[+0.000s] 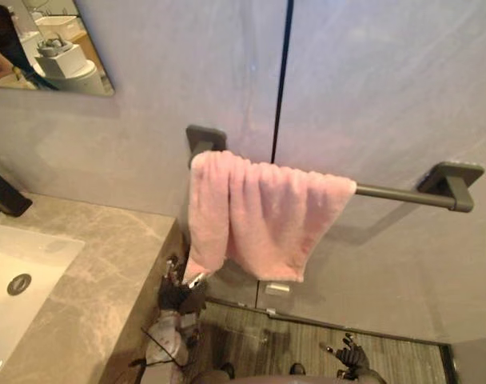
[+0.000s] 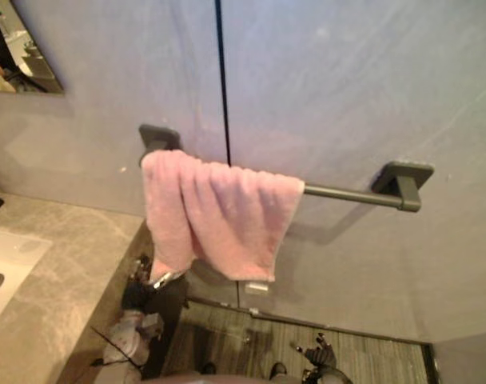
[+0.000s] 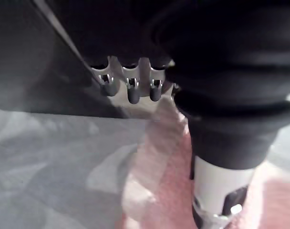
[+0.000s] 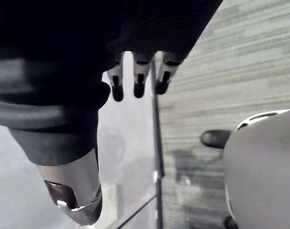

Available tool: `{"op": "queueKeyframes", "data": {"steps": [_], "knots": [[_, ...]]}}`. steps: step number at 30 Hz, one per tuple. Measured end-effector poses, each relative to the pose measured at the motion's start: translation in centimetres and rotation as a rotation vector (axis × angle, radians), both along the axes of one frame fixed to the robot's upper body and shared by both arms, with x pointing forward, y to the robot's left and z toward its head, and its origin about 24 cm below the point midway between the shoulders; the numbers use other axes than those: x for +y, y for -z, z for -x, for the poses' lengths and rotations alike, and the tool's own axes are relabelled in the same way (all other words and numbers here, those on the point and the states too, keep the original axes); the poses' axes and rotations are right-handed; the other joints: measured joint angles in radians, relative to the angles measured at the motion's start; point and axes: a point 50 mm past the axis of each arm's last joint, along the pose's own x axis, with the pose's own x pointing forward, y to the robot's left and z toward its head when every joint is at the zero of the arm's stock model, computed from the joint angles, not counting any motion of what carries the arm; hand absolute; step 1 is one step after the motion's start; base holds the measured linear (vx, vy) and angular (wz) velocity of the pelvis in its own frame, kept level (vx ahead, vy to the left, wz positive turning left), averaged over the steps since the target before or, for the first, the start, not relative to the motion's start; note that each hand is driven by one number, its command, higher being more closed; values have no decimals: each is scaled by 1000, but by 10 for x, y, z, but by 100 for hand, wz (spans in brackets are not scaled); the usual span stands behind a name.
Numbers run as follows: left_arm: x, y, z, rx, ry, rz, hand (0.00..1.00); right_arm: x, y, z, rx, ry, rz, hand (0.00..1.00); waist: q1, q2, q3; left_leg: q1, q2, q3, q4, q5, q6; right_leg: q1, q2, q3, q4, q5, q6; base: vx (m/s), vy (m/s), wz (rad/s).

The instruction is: Organize washtable

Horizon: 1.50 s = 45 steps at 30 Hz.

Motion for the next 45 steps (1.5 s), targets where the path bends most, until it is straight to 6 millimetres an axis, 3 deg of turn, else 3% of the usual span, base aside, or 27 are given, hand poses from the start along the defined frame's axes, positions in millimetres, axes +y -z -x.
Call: {"op": "queueKeyframes", "data": {"steps": [8, 17, 26, 32, 36, 37, 42, 45], "knots": [[-3, -61, -14, -288, -7, -29, 0, 11, -2, -4, -18, -68, -3, 0, 1, 3, -2, 4, 8, 2, 1, -1, -1, 13, 0, -1, -1, -1, -2, -70, -6, 1], [-9, -86, -33, -419, 66, -39, 0, 8, -2, -6, -7, -124, 15, 0, -5, 19, -24, 12, 21, 0, -31, 12, -18, 10, 26, 6, -28, 9, -15, -19, -26, -3], [-2, -78, -37, -380, 132, -90, 0, -1, -3, -13, -5, -161, 33, 0, -6, 19, -27, 17, 19, 1, -32, 13, -20, 13, 34, 10, -42, 18, -20, 6, -3, -2], [4, -55, -37, -270, 142, -109, 0, 3, -18, -38, -123, -216, 46, 0, -23, 14, -26, 19, 18, 20, -32, 13, -20, 6, 33, 33, -46, 26, -20, -68, 9, -11], [6, -47, -36, -225, 143, -108, 0, 5, -41, -63, -274, -259, 56, 0, -28, 11, -25, 12, 21, 38, -32, 12, -21, -13, 35, 55, -47, 35, -22, -63, 4, -14], [6, -46, -35, -220, 151, -106, 100, 7, -49, -69, -318, -267, 58, 0, -28, 11, -25, 10, 21, 40, -31, 12, -21, -21, 35, 58, -47, 37, -22, -52, 3, -11], [7, -37, -34, -165, 212, -124, 100, 18, -81, -89, -497, -330, 51, 0, -33, 9, -26, 9, 27, 57, -32, 12, -20, -30, 36, 76, -47, 42, -21, -28, 0, -10], [-4, -33, -33, -150, 284, -112, 100, 22, -96, -96, -572, -353, 44, 0, -35, 4, -28, 8, 27, 70, -32, 12, -20, -38, 36, 87, -47, 43, -20, -13, 9, -15]]}}
